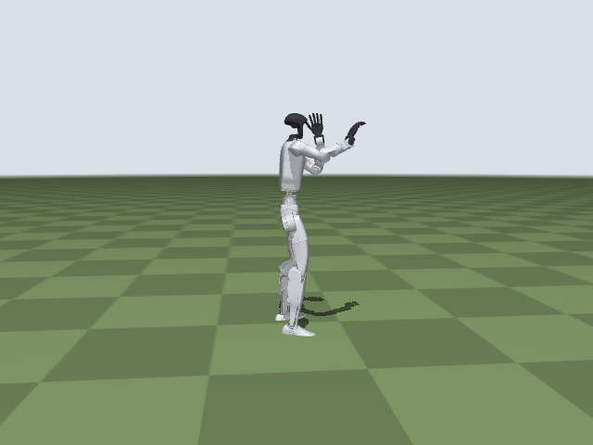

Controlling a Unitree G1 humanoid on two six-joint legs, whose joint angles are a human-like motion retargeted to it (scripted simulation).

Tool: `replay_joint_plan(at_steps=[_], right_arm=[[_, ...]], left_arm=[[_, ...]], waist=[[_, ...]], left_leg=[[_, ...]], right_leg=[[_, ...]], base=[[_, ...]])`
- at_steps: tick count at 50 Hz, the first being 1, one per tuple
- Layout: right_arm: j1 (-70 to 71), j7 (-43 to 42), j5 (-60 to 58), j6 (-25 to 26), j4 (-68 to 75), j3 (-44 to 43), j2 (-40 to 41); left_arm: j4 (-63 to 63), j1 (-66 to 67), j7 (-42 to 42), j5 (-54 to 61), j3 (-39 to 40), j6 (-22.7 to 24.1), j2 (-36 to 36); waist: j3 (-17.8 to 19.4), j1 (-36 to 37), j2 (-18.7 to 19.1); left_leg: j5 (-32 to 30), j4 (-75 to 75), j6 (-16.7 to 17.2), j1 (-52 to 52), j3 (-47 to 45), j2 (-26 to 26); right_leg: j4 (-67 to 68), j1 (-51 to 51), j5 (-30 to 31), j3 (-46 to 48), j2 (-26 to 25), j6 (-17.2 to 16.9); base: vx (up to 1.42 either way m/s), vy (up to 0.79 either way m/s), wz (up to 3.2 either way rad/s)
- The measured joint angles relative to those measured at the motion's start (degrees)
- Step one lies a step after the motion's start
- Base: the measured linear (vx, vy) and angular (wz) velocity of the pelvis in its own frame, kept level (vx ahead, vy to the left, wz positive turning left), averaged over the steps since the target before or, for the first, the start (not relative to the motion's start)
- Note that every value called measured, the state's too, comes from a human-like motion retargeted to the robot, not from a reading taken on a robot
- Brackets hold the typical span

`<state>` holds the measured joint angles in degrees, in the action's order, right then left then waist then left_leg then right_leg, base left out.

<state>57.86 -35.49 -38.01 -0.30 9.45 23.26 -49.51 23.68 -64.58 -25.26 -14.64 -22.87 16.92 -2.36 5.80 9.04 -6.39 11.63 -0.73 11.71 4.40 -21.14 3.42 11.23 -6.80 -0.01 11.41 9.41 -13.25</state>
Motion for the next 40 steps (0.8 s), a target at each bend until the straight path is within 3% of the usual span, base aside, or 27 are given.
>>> replay_joint_plan(at_steps=[3,5,8,12,16,21,25,28,30,35,40], right_arm=[[4.3,2.3,-3.8,2.1,9.1,7.0,-2.8],[7.0,8.1,1.1,1.7,16.7,9.6,-2.1],[8.1,16.3,15.8,1.9,25.1,6.6,0.6],[7.2,12.9,24.9,3.3,25.9,0.2,2.1],[5.9,4.5,15.6,1.6,16.6,0.6,0.0],[8.7,0.4,-1.7,1.4,13.8,8.9,-5.2],[12.2,11.2,1.6,1.3,25.0,16.5,-7.1],[12.3,24.9,9.7,1.1,36.5,17.8,-7.9],[11.6,29.6,13.1,1.6,44.3,17.7,-8.9],[7.9,29.0,19.5,5.6,61.0,15.5,-10.7],[4.9,28.2,22.7,6.9,67.2,12.9,-11.5]], left_arm=[[-0.5,-0.2,0.2,-0.9,-0.6,-0.3,0.1],[-0.6,-0.5,2.3,-0.4,-0.6,-1.2,0.4],[-0.1,-0.3,5.4,1.8,-0.3,-3.2,0.8],[0.8,0.6,4.3,3.9,0.5,-4.0,0.7],[0.9,1.6,1.2,3.2,0.8,-2.0,1.3],[-1.0,1.8,-1.2,0.7,-0.3,-0.2,3.6],[-3.0,0.9,3.7,1.5,-1.9,-2.0,5.8],[-3.6,0.8,9.0,2.6,-3.1,-3.7,6.9],[-3.7,1.0,11.0,3.3,-3.8,-4.1,7.3],[-3.1,2.1,11.7,5.0,-4.6,-4.9,8.2],[-2.5,2.1,11.6,5.1,-3.8,-5.7,9.5]], waist=[[0.2,1.3,-0.9],[0.3,2.0,-1.1],[0.0,2.9,-1.1],[-1.1,3.6,-0.8],[-2.7,3.9,-0.4],[-4.5,3.9,-0.4],[-5.0,4.3,-0.4],[-5.1,4.8,-0.3],[-5.2,5.0,-0.4],[-5.3,4.6,-0.2],[-5.3,2.7,0.5]], left_leg=[[0.0,0.2,0.5,0.2,1.4,-1.1],[-0.1,0.3,0.6,0.3,2.3,-1.6],[-0.1,0.3,0.6,0.3,3.5,-1.8],[-0.2,0.2,0.8,0.2,4.8,-1.5],[-0.1,-0.2,1.2,0.1,5.6,-0.6],[0.6,-1.2,1.1,0.5,7.3,-0.6],[1.1,-2.1,0.8,1.3,9.2,-0.8],[1.3,-2.6,0.9,1.7,10.5,-0.4],[1.4,-2.8,1.1,1.9,11.4,-0.2],[1.4,-3.0,1.6,2.0,13.3,0.3],[1.4,-3.0,1.8,2.1,13.7,0.8]], right_leg=[[-5.5,1.3,2.3,0.9,0.4,-1.2],[-7.9,2.2,3.7,1.6,0.6,-1.6],[-9.3,3.2,4.6,2.9,0.9,-1.7],[-8.9,4.1,4.1,4.7,0.9,-1.7],[-7.8,4.3,2.7,6.0,0.3,-1.7],[-6.4,5.6,0.6,7.5,0.9,-1.7],[-5.5,7.5,-1.1,9.1,1.5,-0.7],[-5.3,8.9,-2.0,10.4,1.4,0.6],[-5.1,9.7,-2.5,11.4,1.3,1.3],[-4.4,10.8,-3.5,13.3,1.1,2.5],[-3.9,11.0,-4.1,13.8,0.7,2.8]], base=[[0.06,-0.05,0.52],[0.07,-0.06,0.45],[0.08,-0.06,0.38],[0.09,-0.09,0.28],[0.1,-0.11,0.17],[0.12,-0.06,0.32],[0.11,-0.04,0.44],[0.09,-0.06,0.41],[0.08,-0.06,0.43],[0.06,-0.06,0.36],[0.03,-0.06,0.09]])
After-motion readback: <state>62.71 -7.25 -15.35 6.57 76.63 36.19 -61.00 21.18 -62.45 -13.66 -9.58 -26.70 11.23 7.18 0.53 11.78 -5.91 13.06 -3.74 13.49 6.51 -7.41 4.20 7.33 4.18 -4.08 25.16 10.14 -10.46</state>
